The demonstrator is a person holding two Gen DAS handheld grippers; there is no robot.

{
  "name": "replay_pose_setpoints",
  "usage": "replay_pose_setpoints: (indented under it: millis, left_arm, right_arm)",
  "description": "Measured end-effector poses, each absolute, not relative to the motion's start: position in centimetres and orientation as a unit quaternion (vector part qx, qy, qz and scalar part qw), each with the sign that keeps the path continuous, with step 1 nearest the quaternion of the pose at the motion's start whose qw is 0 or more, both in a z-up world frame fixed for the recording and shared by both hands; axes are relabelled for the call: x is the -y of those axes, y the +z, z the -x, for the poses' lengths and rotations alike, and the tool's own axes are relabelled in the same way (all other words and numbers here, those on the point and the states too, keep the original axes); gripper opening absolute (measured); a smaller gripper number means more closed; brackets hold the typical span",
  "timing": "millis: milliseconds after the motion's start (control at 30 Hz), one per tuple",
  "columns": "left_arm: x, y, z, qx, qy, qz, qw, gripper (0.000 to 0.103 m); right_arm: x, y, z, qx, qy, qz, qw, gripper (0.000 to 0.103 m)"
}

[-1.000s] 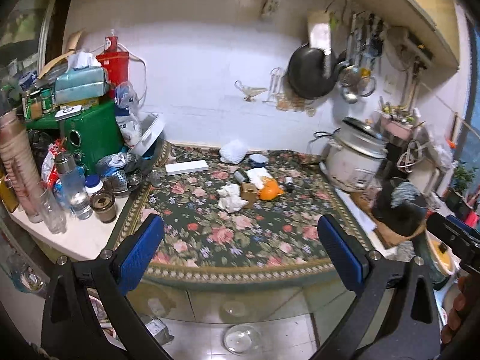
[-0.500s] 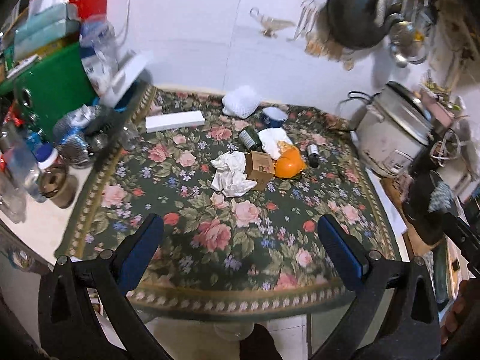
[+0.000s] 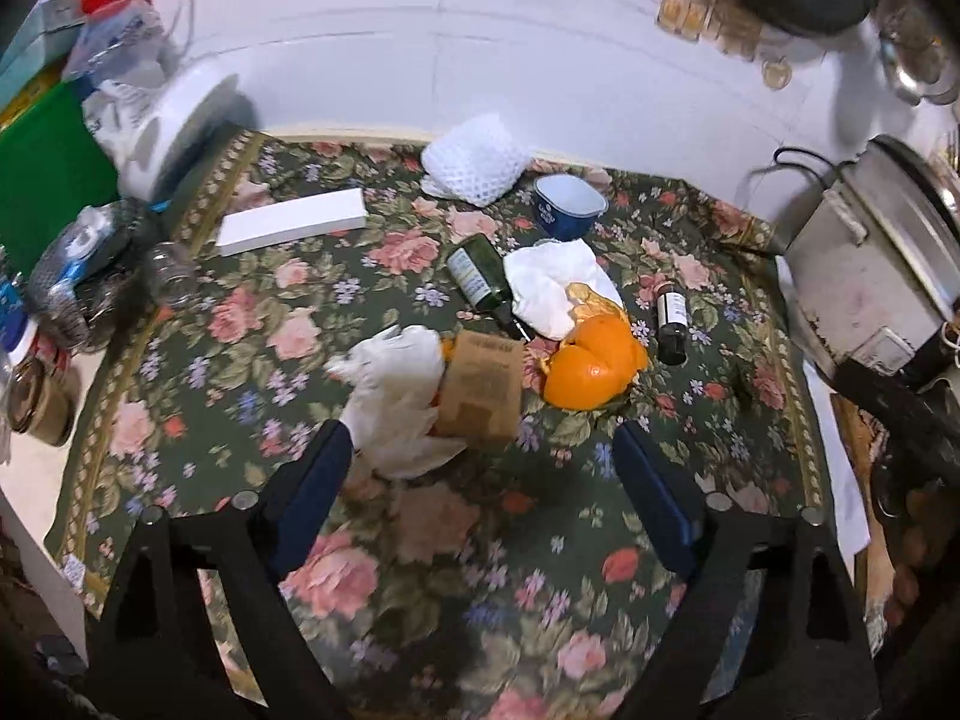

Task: Collect trash
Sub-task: 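Grasp the cardboard box with the left tool while the right tool grasps the brown bottle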

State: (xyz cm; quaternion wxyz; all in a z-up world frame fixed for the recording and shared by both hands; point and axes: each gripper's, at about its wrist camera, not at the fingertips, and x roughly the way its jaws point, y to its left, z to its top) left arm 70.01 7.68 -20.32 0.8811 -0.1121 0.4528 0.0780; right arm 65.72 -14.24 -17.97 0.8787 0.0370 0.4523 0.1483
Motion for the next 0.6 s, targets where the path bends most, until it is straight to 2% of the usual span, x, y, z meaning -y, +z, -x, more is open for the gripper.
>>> replay_pose_setpoints:
  millis: [100, 167, 300, 367, 533, 567, 600]
  left_arm:
    - [-7.5, -21.4, -71.5, -0.457, 0.088, 0.11, 0.878, 0.077]
    - [-7.6, -22.1, -72.3, -0.463, 0.092, 0.114, 0.874, 0.072]
    - [-7.9, -23.5, -73.3, -0.477, 0.097, 0.126, 0.864, 0.066]
    - [-8.1, -24.1, -73.4, -0.481, 0.101, 0.136, 0.86, 0.063]
    - [-8.0, -24.8, -73.4, -0.483, 0.1, 0.146, 0.857, 0.048]
    - [-7.9, -24.8, -73.4, -0.482, 0.102, 0.143, 0.858, 0.042]
    - [-7.8, -24.8, -73.4, -0.481, 0.103, 0.14, 0.86, 0.042]
  right_arm:
    - [13.8, -20.0, -69.3, -0.473, 0.172, -0.044, 0.863, 0.089]
    - [13.5, -21.3, -71.5, -0.488, 0.187, -0.053, 0.851, 0.077]
    - [13.0, -24.0, -75.2, -0.508, 0.202, -0.075, 0.834, 0.07]
    - [12.6, -25.1, -76.4, -0.517, 0.204, -0.083, 0.827, 0.062]
    - [11.6, -27.7, -78.9, -0.545, 0.203, -0.087, 0.809, 0.045]
    - [11.4, -28.1, -79.1, -0.548, 0.201, -0.084, 0.808, 0.042]
    - [11.3, -28.4, -79.2, -0.549, 0.198, -0.08, 0.808, 0.04]
